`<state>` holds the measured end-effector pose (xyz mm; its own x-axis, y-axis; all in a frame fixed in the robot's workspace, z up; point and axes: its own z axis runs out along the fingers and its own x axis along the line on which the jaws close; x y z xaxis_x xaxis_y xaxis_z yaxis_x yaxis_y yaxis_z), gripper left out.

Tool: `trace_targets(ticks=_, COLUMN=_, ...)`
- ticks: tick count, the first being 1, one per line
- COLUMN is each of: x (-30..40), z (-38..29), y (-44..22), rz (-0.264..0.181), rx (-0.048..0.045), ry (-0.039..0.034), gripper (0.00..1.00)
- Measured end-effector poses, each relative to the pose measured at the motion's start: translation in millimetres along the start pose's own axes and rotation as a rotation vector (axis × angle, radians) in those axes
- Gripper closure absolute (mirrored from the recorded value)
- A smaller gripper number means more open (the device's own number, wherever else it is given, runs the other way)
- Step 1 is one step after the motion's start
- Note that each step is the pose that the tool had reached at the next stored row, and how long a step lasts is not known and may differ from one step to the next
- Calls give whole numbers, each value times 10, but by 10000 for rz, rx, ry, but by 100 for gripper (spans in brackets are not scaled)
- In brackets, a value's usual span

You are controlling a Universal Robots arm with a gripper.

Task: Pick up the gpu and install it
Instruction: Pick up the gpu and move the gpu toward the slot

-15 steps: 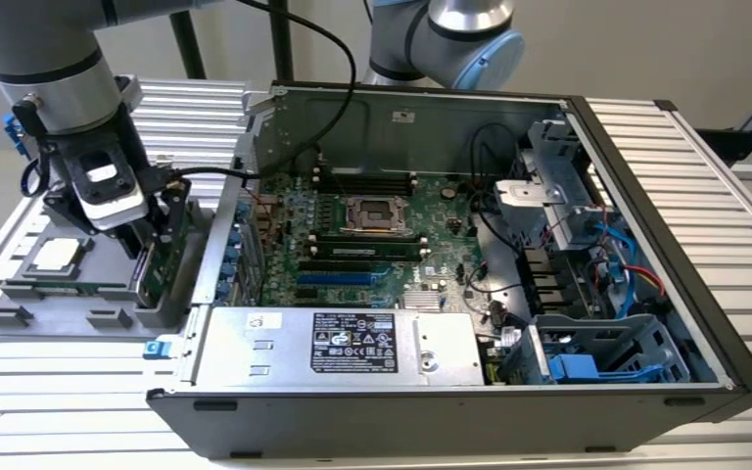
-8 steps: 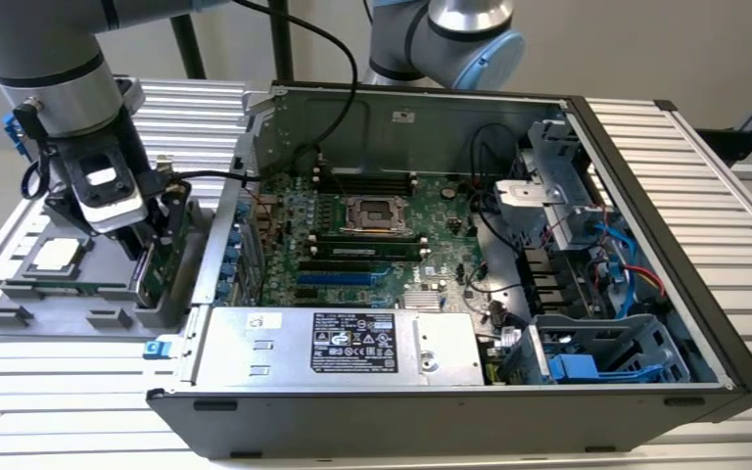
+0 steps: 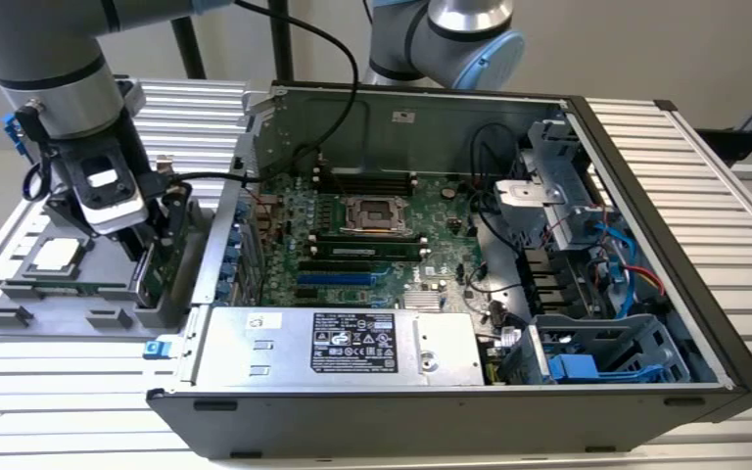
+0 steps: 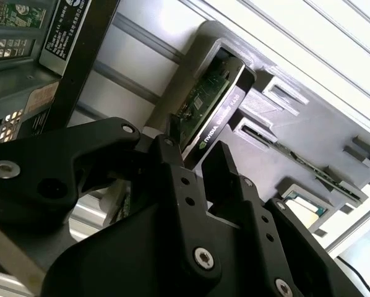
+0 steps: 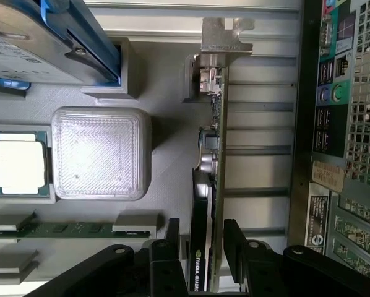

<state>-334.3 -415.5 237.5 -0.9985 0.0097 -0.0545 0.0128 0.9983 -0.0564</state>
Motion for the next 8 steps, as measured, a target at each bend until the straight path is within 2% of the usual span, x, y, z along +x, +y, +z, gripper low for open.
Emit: trace_targets(ticks=8, x=0, z=2, y=0, rz=-1, rx=0, ry=0, gripper=0)
